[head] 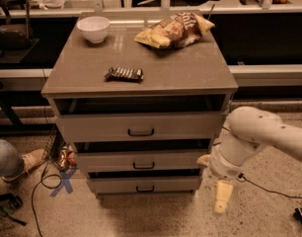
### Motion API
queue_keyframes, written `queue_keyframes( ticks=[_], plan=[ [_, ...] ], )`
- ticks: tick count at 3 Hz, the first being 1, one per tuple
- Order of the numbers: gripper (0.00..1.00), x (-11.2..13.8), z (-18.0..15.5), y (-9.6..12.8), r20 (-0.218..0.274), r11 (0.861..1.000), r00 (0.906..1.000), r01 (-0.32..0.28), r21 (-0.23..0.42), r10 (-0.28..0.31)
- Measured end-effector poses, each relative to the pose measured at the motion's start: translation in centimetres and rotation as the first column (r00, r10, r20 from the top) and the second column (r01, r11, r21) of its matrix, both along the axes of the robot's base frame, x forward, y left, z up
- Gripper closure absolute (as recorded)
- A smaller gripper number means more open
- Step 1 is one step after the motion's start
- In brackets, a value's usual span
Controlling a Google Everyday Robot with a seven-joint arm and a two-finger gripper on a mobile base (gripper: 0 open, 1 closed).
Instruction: Open middle drawer
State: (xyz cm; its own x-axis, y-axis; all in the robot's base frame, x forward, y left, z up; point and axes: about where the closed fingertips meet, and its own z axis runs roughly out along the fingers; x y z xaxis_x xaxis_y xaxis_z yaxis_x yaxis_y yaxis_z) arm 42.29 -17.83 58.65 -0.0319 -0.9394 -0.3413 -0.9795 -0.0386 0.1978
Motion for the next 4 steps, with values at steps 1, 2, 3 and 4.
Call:
queue_keyframes(
  ticks=[1,2,3,4],
  plan=[
    [0.00,2.6,-5.1,2.8,0.010,0.998,0.9996,-0.027,0.061,0.026],
    [0.00,2.9,-5.4,2.8,0.019,0.998,0.9995,-0.026,0.061,0.025],
    [0.00,5.4,-7.4,2.6,0.089,0.998,0.9959,-0.019,0.057,0.014],
    [0.00,9.7,-10.1,2.5,0.190,0.999,0.9817,-0.024,0.045,0.015]
  ],
)
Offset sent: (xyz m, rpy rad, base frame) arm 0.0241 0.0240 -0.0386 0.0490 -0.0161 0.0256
